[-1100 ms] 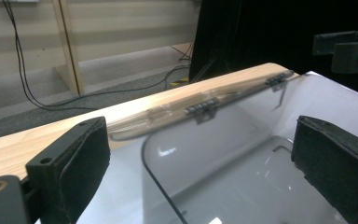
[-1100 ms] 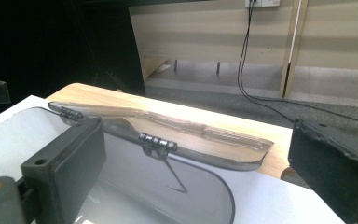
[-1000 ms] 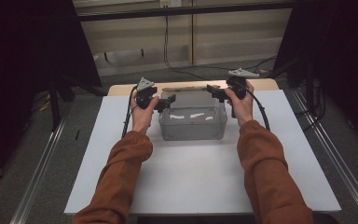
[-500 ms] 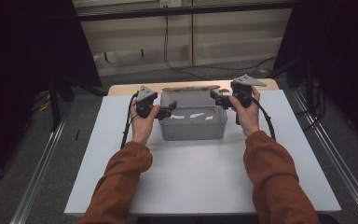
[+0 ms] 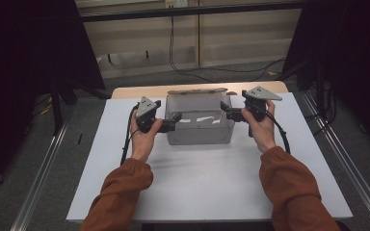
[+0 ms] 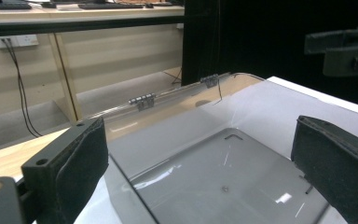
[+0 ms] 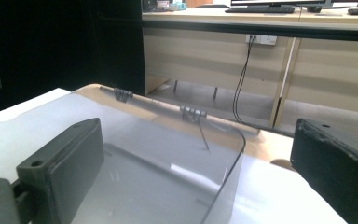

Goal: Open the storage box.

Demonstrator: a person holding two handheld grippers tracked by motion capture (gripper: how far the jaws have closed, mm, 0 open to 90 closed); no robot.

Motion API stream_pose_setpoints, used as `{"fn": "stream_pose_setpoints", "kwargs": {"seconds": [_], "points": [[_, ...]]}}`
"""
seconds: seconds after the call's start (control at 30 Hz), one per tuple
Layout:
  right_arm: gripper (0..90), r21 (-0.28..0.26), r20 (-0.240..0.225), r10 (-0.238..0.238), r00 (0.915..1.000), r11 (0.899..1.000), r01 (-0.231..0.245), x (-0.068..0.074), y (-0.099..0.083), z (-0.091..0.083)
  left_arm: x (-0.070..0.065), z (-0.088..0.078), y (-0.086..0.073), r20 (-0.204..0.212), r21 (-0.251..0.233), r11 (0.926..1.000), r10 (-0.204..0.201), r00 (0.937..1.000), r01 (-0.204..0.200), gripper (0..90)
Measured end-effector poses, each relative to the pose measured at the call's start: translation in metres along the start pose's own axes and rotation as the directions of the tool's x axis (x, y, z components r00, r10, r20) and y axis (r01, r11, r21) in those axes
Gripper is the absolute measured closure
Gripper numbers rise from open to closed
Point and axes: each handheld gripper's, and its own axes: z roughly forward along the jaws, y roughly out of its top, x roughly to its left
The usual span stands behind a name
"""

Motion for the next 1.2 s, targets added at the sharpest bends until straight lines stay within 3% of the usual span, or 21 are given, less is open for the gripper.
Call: {"fn": "stream_pose_setpoints", "kwargs": {"seconds": [0.3, 0.53, 0.57, 0.67, 1.03, 1.2], "points": [[1.4, 0.001, -0.011, -0.024, 0.9996, 1.000, 0.024, 0.007, -0.011, -0.020, -0.002, -0.020, -0.008, -0.023, -0.008, 1.0000, 0.005, 0.9997, -0.005, 3.9], [1.6, -0.002, 0.006, -0.037, 0.9993, 0.999, 0.037, 0.010, -0.019, -0.039, -0.004, -0.037, -0.018, -0.037, -0.013, 0.9998, 0.013, 0.9992, -0.013, 3.9], [1.5, -0.003, 0.007, -0.039, 0.9992, 0.999, 0.039, 0.010, -0.021, -0.041, -0.005, -0.039, -0.020, -0.040, -0.018, 0.9998, 0.000, 0.9992, 0.000, 3.9], [1.6, -0.002, 0.023, -0.052, 0.9984, 0.999, 0.052, 0.009, -0.026, -0.050, -0.006, -0.047, -0.025, -0.036, -0.019, 0.9997, 0.016, 0.9992, -0.017, 3.9], [1.9, -0.010, 0.047, -0.044, 0.9979, 0.999, 0.044, 0.008, -0.040, -0.080, -0.016, -0.075, -0.043, -0.053, -0.035, 0.9992, 0.016, 0.9985, -0.018, 3.9], [1.9, -0.017, 0.057, -0.058, 0.9967, 0.998, 0.059, 0.010, -0.046, -0.092, -0.014, -0.087, -0.052, -0.064, -0.030, 0.9994, 0.014, 0.9979, -0.016, 3.8]]}}
